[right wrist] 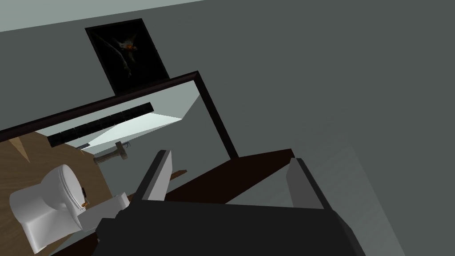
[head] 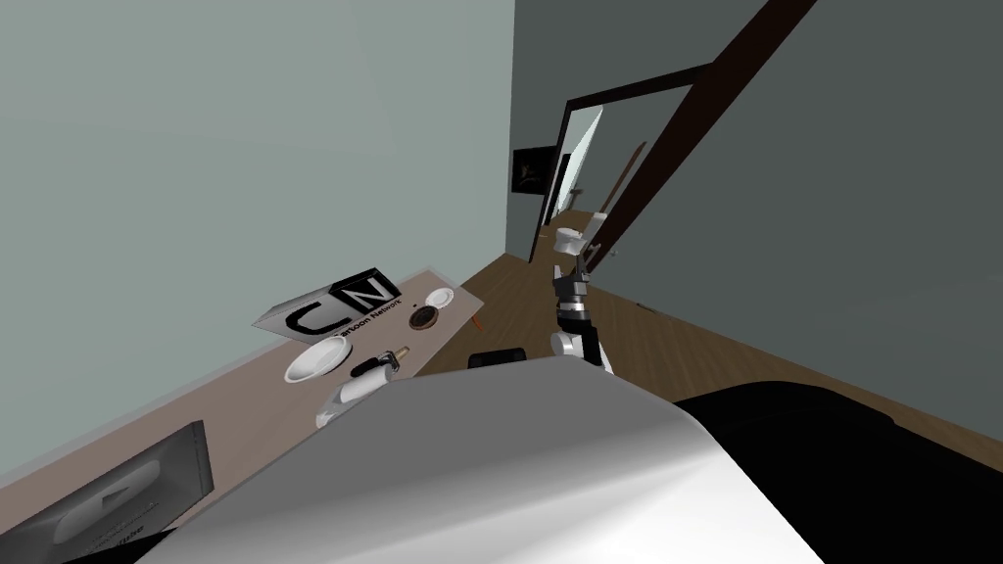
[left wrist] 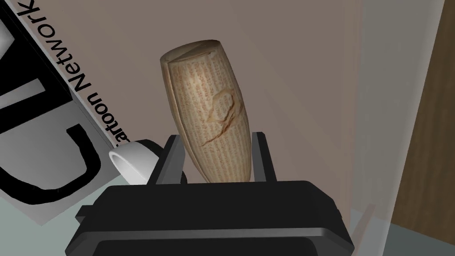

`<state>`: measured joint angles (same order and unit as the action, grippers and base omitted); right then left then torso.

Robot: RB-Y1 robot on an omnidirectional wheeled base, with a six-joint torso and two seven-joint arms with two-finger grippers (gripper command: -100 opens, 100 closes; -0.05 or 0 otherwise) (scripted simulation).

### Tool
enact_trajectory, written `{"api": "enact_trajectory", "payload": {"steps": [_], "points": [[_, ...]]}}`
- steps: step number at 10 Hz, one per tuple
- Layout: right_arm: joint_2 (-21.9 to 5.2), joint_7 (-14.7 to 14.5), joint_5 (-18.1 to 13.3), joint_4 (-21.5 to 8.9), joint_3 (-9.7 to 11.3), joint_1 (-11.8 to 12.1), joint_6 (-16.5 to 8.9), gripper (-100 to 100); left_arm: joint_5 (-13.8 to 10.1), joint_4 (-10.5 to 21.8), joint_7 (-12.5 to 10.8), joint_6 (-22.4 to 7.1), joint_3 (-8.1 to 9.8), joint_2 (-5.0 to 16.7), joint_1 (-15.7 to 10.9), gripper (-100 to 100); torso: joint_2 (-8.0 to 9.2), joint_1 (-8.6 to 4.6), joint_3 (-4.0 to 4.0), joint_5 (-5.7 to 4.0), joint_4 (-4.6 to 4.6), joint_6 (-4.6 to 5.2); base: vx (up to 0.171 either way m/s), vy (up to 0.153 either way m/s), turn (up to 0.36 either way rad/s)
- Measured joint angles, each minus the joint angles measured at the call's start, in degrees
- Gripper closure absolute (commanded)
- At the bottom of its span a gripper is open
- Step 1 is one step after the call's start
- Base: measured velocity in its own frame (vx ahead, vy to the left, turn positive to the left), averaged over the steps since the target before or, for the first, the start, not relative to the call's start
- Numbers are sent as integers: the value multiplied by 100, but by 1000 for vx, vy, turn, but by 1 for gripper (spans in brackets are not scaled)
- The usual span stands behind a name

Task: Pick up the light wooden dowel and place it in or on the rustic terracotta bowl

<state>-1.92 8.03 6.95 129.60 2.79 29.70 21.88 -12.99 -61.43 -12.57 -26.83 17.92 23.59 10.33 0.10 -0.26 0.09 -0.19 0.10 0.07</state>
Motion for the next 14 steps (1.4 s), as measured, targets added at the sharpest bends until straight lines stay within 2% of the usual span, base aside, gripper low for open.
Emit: {"api": "enact_trajectory", "payload": {"steps": [1,5,14], "points": [[0,0,0,0,0,1,0,0,35,-199,-47,-100,52,8,55,100,-18,-7,-8,-1,0,5,122,-95,-36],[0,0,0,0,0,1,0,0,-113,-743,-212,-588,224,215,135,100,-46,-11,-25,-1,-6,4,131,-81,-43],[-1,0,0,0,-1,2,0,0,-266,-1499,-534,-1597,498,347,339,100,-56,17,-34,8,-14,-2,123,-39,-38]]}}
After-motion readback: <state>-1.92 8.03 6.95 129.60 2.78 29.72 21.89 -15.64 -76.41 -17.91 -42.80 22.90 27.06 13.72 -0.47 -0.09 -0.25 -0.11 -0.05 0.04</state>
